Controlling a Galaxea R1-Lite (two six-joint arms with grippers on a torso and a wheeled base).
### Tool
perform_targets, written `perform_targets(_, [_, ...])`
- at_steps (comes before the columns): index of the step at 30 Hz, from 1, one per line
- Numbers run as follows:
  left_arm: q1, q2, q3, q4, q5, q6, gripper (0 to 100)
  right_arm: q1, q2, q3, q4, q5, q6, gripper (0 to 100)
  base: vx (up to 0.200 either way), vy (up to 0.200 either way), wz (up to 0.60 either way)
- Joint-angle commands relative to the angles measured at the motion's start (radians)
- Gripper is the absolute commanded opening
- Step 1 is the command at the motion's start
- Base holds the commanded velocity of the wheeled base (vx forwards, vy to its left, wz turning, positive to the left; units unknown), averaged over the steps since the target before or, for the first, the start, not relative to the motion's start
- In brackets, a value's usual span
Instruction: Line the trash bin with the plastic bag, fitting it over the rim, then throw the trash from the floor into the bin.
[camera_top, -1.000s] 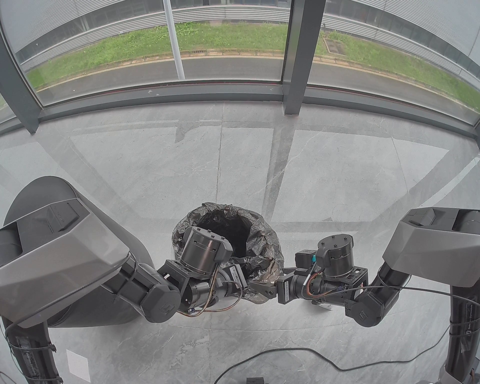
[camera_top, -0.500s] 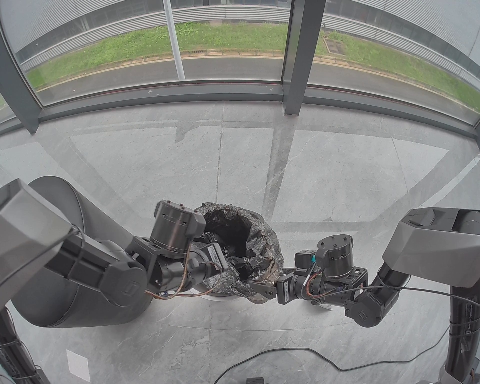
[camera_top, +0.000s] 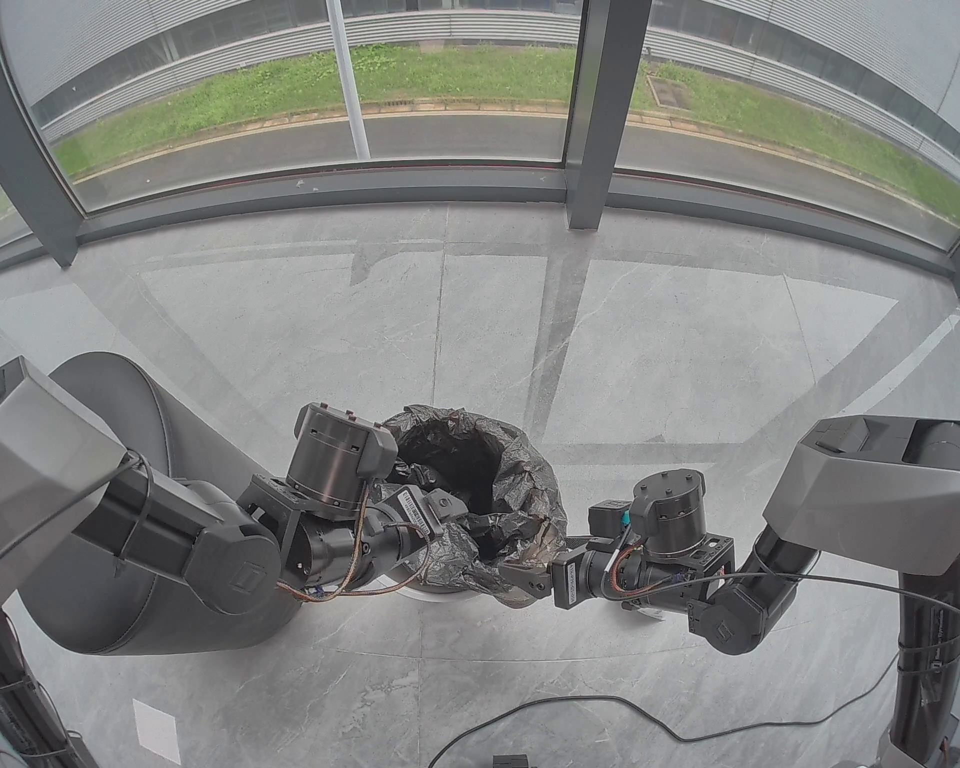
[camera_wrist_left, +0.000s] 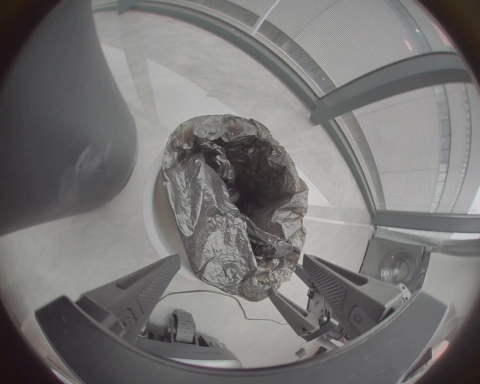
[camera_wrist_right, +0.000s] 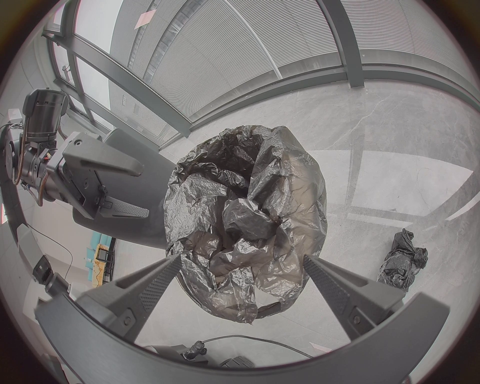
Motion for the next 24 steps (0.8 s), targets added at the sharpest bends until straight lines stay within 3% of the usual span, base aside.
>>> perform_targets(1, [0.002,0.039,-0.023,0.001,0.0,-0.037,100,-0.001,0.005,-0.002,0.0,0.001,0.0,100,0.0,0.0,0.0])
perform_targets(24, [0.006,0.12,-0.032,-0.008,0.008,-0.048,100,-0.002,0.019,-0.008,-0.001,-0.001,0.001,100,0.0,0.0,0.0])
